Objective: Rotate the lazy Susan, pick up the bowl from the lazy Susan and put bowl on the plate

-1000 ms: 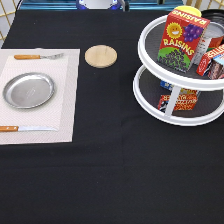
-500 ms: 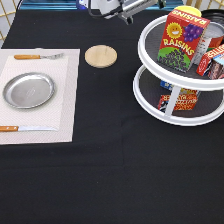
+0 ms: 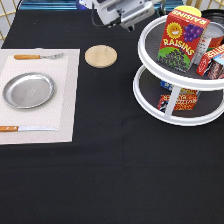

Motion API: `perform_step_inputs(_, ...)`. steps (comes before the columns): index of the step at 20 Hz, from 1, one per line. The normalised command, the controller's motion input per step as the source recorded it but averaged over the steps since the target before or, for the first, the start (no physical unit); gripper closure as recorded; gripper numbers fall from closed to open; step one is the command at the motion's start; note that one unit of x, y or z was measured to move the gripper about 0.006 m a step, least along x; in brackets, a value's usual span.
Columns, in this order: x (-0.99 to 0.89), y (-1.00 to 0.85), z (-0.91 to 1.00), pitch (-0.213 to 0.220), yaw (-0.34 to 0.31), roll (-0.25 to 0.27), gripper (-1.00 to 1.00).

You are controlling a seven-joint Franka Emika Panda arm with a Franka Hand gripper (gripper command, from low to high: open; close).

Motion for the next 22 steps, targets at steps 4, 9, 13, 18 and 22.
perform_step_inputs(4,-0.1,0.1,-0.29,0.002,-0.043,0.122,-1.0)
perform_step_inputs(9,-0.13,0.01,-0.31,-0.021,-0.032,0.066,-1.0)
perform_step_inputs(13,-0.01,0.0,-0.21,-0.092,-0.017,0.025,-1.0)
perform_step_inputs(18,0.11,0.0,-0.07,-0.18,-0.005,0.0,-1.0)
perform_step_inputs(22,0.35,0.0,-0.09,-0.21,-0.004,0.0,-1.0)
